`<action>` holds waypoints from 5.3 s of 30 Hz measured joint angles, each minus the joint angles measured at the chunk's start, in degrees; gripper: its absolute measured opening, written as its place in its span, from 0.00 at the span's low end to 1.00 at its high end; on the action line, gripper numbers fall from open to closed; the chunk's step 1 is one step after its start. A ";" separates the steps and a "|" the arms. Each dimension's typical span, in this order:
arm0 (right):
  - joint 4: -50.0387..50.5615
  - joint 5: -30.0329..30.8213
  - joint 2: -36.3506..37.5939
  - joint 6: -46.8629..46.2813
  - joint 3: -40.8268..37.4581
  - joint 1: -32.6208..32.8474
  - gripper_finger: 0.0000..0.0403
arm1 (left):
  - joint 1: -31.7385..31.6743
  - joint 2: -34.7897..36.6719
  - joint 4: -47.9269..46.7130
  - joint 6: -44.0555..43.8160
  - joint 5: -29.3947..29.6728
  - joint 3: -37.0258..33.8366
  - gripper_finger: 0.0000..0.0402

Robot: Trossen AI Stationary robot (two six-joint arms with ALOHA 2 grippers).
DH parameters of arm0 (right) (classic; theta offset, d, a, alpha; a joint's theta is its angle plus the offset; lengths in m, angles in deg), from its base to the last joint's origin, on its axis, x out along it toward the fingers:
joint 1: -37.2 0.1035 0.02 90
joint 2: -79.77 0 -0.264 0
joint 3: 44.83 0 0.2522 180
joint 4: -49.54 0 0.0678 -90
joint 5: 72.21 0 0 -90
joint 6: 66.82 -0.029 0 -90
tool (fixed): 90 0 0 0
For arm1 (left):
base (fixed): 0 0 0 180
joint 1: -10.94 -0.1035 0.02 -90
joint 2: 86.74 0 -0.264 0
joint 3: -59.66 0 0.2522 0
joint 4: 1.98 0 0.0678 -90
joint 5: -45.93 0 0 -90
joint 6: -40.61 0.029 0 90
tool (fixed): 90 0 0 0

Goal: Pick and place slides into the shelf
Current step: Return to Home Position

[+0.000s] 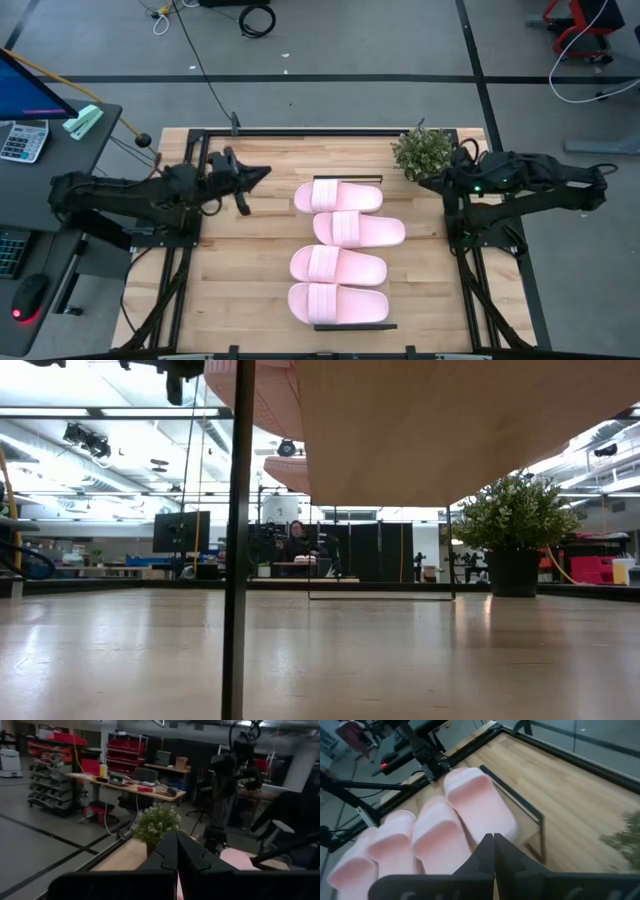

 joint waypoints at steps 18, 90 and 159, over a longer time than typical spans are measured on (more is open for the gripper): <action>-10.63 -4.48 -9.36 -5.94 -0.30 -7.74 0.00 | -1.40 31.28 -26.38 4.90 -1.02 0.00 0.00; -51.81 -14.03 33.89 -5.41 -37.83 -8.07 0.00 | -1.34 43.95 -4.84 -10.45 -2.75 -32.85 0.07; -51.76 -22.02 31.73 24.80 -55.36 -8.07 0.01 | -1.35 43.96 -4.77 -10.47 -2.75 -32.87 0.07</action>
